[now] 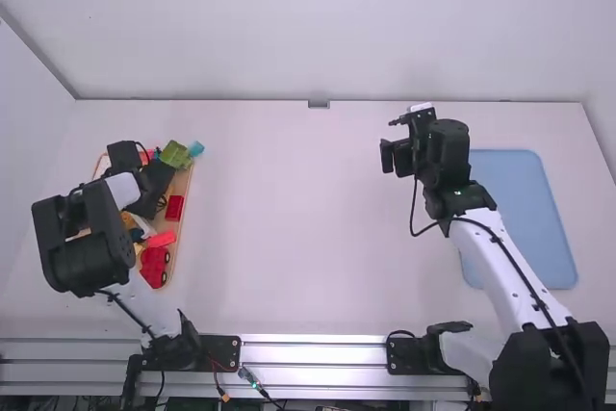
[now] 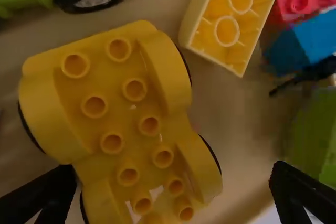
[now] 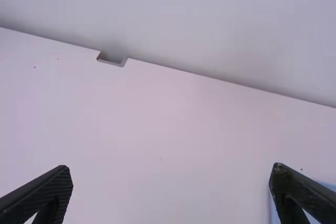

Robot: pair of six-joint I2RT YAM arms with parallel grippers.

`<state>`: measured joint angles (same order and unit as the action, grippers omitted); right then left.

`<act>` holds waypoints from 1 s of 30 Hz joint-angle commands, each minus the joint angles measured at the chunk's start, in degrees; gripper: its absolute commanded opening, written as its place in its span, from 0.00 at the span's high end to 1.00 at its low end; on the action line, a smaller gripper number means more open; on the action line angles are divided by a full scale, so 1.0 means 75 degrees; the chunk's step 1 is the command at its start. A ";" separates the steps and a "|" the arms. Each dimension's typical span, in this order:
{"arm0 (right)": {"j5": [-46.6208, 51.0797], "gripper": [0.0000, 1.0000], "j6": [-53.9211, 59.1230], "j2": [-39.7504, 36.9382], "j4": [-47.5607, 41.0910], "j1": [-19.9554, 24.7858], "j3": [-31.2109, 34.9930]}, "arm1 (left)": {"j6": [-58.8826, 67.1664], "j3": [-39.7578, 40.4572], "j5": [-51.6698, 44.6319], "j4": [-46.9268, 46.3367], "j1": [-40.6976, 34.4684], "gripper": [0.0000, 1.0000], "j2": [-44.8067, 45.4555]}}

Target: Assemble lego blocks to make yellow taxi

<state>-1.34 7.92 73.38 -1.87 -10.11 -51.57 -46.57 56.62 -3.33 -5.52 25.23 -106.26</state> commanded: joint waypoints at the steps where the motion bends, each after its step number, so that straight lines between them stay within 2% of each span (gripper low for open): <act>1: 0.0015 0.01 0.0015 0.0041 -0.0012 -0.0003 -0.0280 | -0.0073 -0.0289 -0.0560 -0.0224 -0.0029 0.01 -0.0224; 6: 0.0015 0.01 0.0009 0.0041 -0.0017 -0.0003 -0.0280 | -0.0979 -0.0280 -0.0382 -0.0525 -0.0009 0.01 -0.0224; 12: 0.0012 0.01 0.0012 0.0041 -0.0032 -0.0003 -0.0280 | -0.2509 -0.0003 0.0653 -0.1408 -0.0032 0.01 -0.0224; 21: 0.0015 0.01 0.0009 0.0041 -0.0058 -0.0003 -0.0280 | -0.2567 0.0035 0.0382 -0.1288 -0.0020 0.00 -0.0224; 25: 0.0012 0.01 0.0009 0.0041 -0.0105 -0.0017 -0.0280 | -0.2556 0.0064 0.0370 -0.1198 0.0032 0.24 -0.0224; 30: 0.0015 0.01 0.0006 0.0041 -0.0172 0.0061 -0.0280 | -0.1810 0.0029 0.0289 -0.0769 -0.0023 0.28 -0.0224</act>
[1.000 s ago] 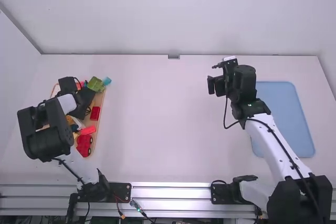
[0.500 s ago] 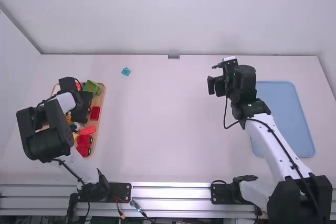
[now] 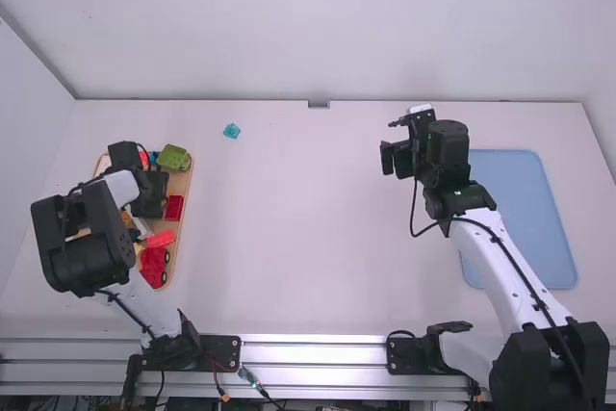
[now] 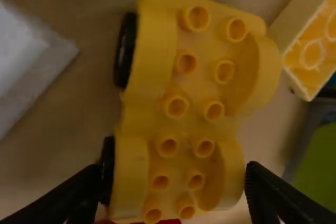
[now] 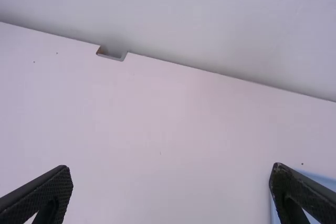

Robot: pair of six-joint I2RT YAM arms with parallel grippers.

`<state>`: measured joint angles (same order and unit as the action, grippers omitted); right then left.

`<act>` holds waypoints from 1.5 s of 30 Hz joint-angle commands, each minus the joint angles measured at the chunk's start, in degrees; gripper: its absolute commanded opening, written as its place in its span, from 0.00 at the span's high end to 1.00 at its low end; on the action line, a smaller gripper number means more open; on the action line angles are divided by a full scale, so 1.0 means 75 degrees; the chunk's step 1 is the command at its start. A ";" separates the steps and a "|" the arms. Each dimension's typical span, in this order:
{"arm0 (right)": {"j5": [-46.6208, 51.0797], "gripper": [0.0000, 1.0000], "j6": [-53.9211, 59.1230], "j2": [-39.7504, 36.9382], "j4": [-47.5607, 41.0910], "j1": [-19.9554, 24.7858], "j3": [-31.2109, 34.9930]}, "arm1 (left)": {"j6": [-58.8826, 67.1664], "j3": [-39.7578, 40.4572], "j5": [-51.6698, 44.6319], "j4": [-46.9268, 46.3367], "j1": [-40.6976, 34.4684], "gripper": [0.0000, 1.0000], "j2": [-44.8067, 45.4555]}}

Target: Assemble lego blocks to make yellow taxi

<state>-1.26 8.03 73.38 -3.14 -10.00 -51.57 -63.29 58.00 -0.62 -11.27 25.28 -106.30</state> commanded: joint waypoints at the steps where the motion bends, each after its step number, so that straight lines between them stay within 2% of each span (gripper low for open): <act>1: 0.0000 0.01 -0.0006 0.0041 -0.0017 0.0061 -0.0280 | 0.0664 -0.0154 -0.0122 0.0079 -0.0029 0.28 -0.0219; 4: 0.0000 0.01 -0.0038 0.0041 -0.0038 0.0085 -0.0280 | 0.0845 -0.0154 -0.0195 0.0082 -0.0015 0.21 -0.0219; 7: -0.0029 0.01 -0.0006 0.0041 -0.0050 0.0082 -0.0280 | 0.0848 -0.0154 -0.0169 -0.0061 -0.0003 0.20 -0.0219; 10: -0.0029 0.01 -0.0006 0.0041 -0.0041 0.0085 -0.0280 | 0.0918 -0.0154 -0.0105 -0.0096 0.0076 0.14 -0.0221; 13: -0.0020 0.01 -0.0012 0.0041 -0.0050 0.0085 -0.0280 | 0.1198 -0.0154 0.0067 -0.0096 0.0044 0.13 -0.0221; 18: -0.0026 0.01 -0.0009 0.0041 -0.0050 0.0061 -0.0280 | 0.1402 -0.0157 0.0172 -0.0003 0.0029 0.22 -0.0221; 21: -0.0015 0.01 -0.0009 0.0041 -0.0082 -0.0023 -0.0280 | 0.1512 -0.0154 0.0221 -0.0038 0.0029 0.31 -0.0221; 24: -0.0006 0.01 -0.0006 0.0041 -0.0093 -0.0015 -0.0280 | 0.1647 -0.0154 0.0239 -0.0070 0.0029 0.45 -0.0221; 27: -0.0003 0.01 -0.0006 0.0041 -0.0099 -0.0029 -0.0280 | 0.1851 -0.0154 0.0236 -0.0050 0.0029 0.49 -0.0221; 33: 0.0003 0.01 -0.0006 0.0041 -0.0111 -0.0035 -0.0280 | 0.1906 -0.0154 0.0294 -0.0122 0.0029 0.39 -0.0221; 34: 0.0003 0.01 -0.0006 0.0041 -0.0119 -0.0038 -0.0280 | 0.2034 -0.0154 0.0280 -0.0102 0.0029 0.32 -0.0221; 35: 0.0000 0.01 -0.0009 0.0041 -0.0137 -0.0023 -0.0280 | 0.2180 -0.0154 0.0268 -0.0079 0.0029 0.15 -0.0219; 40: 0.0003 0.01 -0.0009 0.0041 -0.0221 -0.0017 -0.0280 | 0.2224 -0.0154 0.0647 -0.0050 0.0029 0.10 -0.0221; 45: 0.0000 0.00 -0.0009 0.0041 -0.0242 -0.0026 -0.0280 | 0.2401 -0.0050 0.0361 -0.0140 0.0029 0.12 -0.0219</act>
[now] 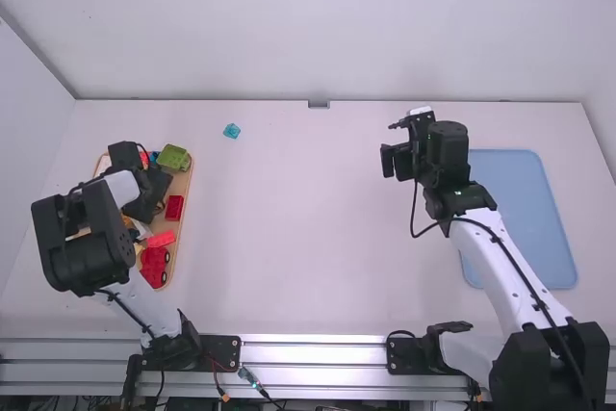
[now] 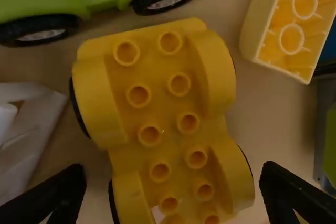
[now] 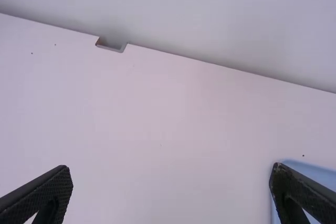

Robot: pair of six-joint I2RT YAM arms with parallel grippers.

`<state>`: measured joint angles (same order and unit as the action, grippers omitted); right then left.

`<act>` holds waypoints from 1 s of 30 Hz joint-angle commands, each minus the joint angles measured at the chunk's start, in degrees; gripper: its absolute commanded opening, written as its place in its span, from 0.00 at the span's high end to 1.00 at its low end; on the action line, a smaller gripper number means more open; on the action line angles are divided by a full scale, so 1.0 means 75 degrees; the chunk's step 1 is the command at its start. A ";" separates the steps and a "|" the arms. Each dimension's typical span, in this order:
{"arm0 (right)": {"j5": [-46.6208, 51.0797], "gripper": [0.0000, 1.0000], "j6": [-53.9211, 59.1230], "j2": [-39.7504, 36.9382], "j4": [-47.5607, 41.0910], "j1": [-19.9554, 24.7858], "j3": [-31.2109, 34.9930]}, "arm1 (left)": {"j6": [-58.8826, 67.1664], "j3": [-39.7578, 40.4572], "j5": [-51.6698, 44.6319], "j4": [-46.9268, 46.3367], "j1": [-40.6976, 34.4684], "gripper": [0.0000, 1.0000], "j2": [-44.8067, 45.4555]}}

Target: Assemble lego blocks to make yellow taxi

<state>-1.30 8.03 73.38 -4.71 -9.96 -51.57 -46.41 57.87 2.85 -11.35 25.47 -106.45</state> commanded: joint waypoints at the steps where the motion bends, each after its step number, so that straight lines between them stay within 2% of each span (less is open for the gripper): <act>1: 0.0006 0.01 -0.0009 0.0041 -0.0038 -0.0052 -0.0280 | 0.0038 -0.0020 -0.0204 -0.0181 0.0003 0.13 -0.0201; 9: 0.0006 0.01 -0.0006 0.0041 -0.0076 -0.0067 -0.0280 | -0.0600 0.0140 -0.0198 -0.0586 0.0003 0.17 -0.0201; 17: 0.0009 0.01 -0.0006 0.0041 -0.0067 -0.0073 -0.0280 | -0.0490 0.1174 -0.0038 -0.1757 0.0003 0.12 -0.0501; 24: 0.0003 0.01 -0.0006 0.0041 -0.0090 -0.0073 -0.0280 | 0.0347 0.2011 -0.0020 -0.2463 0.0047 0.14 -0.1172; 27: 0.0003 0.01 -0.0006 0.0041 -0.0090 -0.0073 -0.0280 | 0.0458 0.2602 0.0020 -0.3060 0.0000 0.19 -0.1702; 30: 0.0003 0.01 -0.0006 0.0041 -0.0087 -0.0073 -0.0280 | 0.0425 0.2856 0.0026 -0.3416 0.0003 0.32 -0.1886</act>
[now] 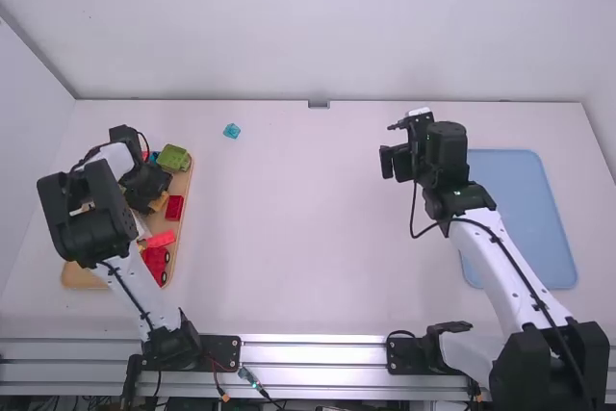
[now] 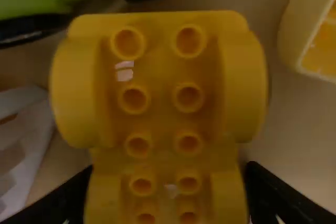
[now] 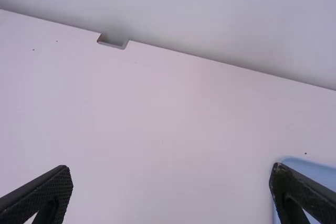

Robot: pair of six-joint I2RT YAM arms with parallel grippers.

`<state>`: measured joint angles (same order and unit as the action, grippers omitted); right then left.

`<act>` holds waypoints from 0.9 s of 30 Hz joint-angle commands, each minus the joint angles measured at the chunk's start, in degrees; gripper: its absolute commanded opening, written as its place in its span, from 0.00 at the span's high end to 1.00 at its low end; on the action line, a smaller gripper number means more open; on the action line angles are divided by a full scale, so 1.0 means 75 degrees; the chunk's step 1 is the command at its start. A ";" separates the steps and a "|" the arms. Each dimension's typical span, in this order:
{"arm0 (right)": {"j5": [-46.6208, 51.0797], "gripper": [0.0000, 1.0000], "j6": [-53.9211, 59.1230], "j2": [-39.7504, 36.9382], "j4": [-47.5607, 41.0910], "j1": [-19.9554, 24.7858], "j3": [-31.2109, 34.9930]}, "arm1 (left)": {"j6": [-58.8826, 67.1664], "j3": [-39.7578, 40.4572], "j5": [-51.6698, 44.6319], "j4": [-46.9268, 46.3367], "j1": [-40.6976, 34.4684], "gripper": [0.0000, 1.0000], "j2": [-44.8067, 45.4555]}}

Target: Assemble lego blocks to make yellow taxi

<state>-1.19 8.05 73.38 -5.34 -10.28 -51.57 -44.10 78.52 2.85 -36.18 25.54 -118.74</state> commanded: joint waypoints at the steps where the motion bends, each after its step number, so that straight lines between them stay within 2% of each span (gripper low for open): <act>1: -0.0012 0.01 -0.0009 0.0041 0.0000 -0.0029 -0.0280 | 0.0122 0.0108 0.0041 -0.0105 -0.0006 0.32 -0.0256; 3: -0.0006 0.01 -0.0015 0.0041 0.0000 -0.0029 -0.0280 | 0.0038 0.0108 0.0082 -0.0087 -0.0009 0.33 -0.0256; 5: -0.0009 0.01 -0.0012 0.0041 0.0003 -0.0032 -0.0280 | -0.0178 0.0105 0.0175 -0.0096 -0.0006 0.40 -0.0256; 8: -0.0009 0.01 -0.0009 0.0041 0.0023 -0.0029 -0.0280 | -0.0189 0.0111 0.0134 -0.0108 -0.0006 0.59 -0.0254; 11: -0.0006 0.01 -0.0009 0.0041 0.0020 -0.0029 -0.0280 | 0.0003 0.0236 0.0087 -0.0204 -0.0006 0.62 -0.0227; 12: -0.0006 0.01 -0.0009 0.0041 0.0020 -0.0032 -0.0280 | 0.0125 0.0326 0.0085 -0.0277 -0.0006 0.67 -0.0207; 16: -0.0009 0.01 -0.0012 0.0041 0.0020 -0.0015 -0.0280 | 0.0737 0.0886 -0.0291 -0.0982 -0.0009 0.77 0.0064; 22: -0.0015 0.01 -0.0023 0.0041 -0.0015 -0.0029 -0.0280 | 0.2171 0.1081 -0.0874 -0.1434 -0.0487 0.79 0.1005; 27: -0.0061 0.00 -0.0035 0.0041 -0.0035 -0.0044 -0.0280 | 0.3637 0.0699 -0.0868 -0.1338 -0.1483 0.81 0.1906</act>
<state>-1.39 7.92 73.38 -5.43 -10.28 -51.59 -24.75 84.86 -1.96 -45.65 17.93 -107.81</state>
